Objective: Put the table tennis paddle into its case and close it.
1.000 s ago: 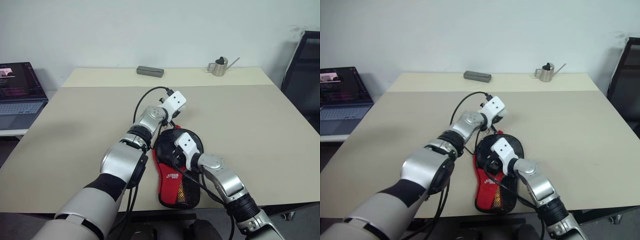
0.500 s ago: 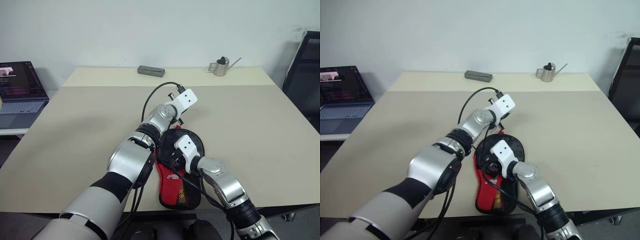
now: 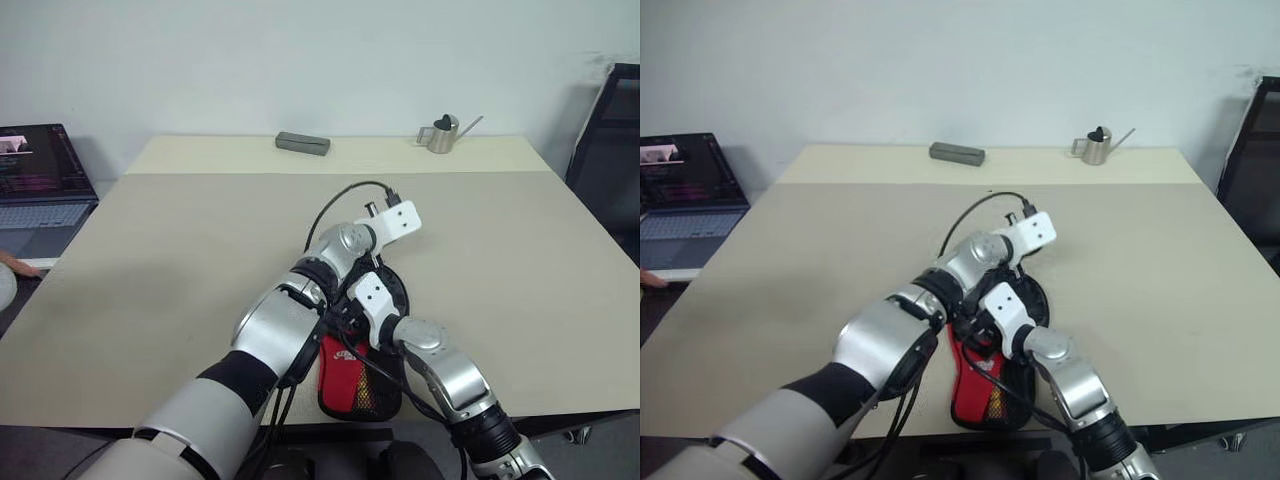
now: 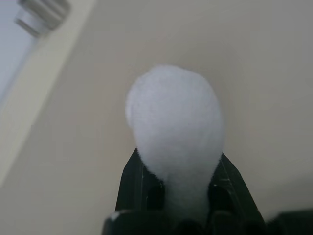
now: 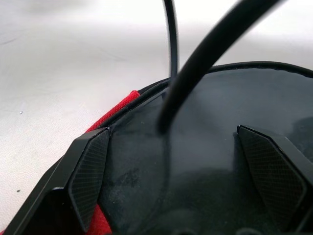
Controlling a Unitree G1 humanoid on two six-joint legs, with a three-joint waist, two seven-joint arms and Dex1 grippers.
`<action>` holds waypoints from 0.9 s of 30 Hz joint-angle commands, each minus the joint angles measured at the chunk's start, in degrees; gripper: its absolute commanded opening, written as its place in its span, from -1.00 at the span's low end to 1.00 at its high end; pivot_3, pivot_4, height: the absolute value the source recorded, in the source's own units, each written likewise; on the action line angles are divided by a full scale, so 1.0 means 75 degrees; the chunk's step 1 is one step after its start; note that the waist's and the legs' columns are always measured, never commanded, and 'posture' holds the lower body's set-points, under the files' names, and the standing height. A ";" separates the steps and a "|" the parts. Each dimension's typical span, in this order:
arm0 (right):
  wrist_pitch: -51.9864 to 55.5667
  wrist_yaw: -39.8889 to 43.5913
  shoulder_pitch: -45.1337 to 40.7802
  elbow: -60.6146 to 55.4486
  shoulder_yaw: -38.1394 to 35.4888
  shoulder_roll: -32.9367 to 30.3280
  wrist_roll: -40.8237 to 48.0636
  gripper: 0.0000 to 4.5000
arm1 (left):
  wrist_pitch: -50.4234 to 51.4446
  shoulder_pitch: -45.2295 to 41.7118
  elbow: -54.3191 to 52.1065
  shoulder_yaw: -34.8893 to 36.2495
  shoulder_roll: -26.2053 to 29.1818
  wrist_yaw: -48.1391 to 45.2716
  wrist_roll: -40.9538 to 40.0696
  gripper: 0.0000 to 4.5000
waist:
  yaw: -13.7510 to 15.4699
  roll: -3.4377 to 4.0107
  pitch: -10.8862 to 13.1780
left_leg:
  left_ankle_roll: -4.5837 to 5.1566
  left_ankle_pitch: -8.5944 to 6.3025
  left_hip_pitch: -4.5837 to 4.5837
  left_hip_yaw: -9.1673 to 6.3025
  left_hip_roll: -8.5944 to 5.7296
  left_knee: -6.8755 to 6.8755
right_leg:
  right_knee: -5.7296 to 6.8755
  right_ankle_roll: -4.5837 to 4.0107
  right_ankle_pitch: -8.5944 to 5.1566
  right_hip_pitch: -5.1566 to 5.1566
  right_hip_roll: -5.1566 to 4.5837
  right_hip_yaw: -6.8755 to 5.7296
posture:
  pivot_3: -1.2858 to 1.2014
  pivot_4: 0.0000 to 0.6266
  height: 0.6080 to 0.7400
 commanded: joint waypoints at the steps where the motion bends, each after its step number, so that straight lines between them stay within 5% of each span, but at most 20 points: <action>1: 0.0879 0.0176 0.0521 0.0915 0.0528 -0.0052 -0.0005 1.00 | 0.0003 0.0015 -0.0220 0.0010 0.0029 -0.0300 -0.0050 -0.38 | -0.0001 0.0000 0.0000 | 0.0000 0.0000 0.0000 -0.0001 0.0001 0.0000 | 0.0000 0.0000 0.0000 0.0000 0.0001 -0.0001 | 0.03 -0.52 1.00; 10: 0.0746 0.0278 0.0259 0.1211 0.0507 -0.0038 -0.0010 1.00 | 0.0076 -0.0076 -0.0273 0.0363 0.0232 -0.0622 -0.0420 0.98 | -0.0030 0.0010 -0.0023 | 0.0000 0.0000 0.0005 -0.0001 0.0003 0.0000 | 0.0000 0.0000 0.0000 0.0003 0.0002 -0.0002 | 0.03 -0.52 1.00; 20: 0.0325 0.0669 -0.0453 0.2044 0.0363 -0.0109 -0.0069 1.00 | 0.0157 -0.0452 -0.0412 0.1017 0.1770 -0.0486 -0.0912 0.98 | -0.0077 0.0011 -0.0023 | 0.0000 0.0000 0.0088 -0.0003 0.0029 -0.0012 | 0.0004 0.0001 -0.0001 0.0071 0.0024 -0.0001 | 0.03 -0.52 1.00; 27: 0.0043 0.0936 -0.0758 0.2461 0.0315 -0.0171 -0.0107 1.00 | -0.0106 -0.0263 -0.0857 0.2153 0.3118 -0.2598 -0.2340 0.98 | -0.0087 0.0012 -0.0023 | -0.0001 0.0001 0.0110 -0.0008 0.0033 -0.0014 | 0.0006 0.0001 -0.0001 0.0079 0.0027 0.0002 | 0.03 -0.52 1.00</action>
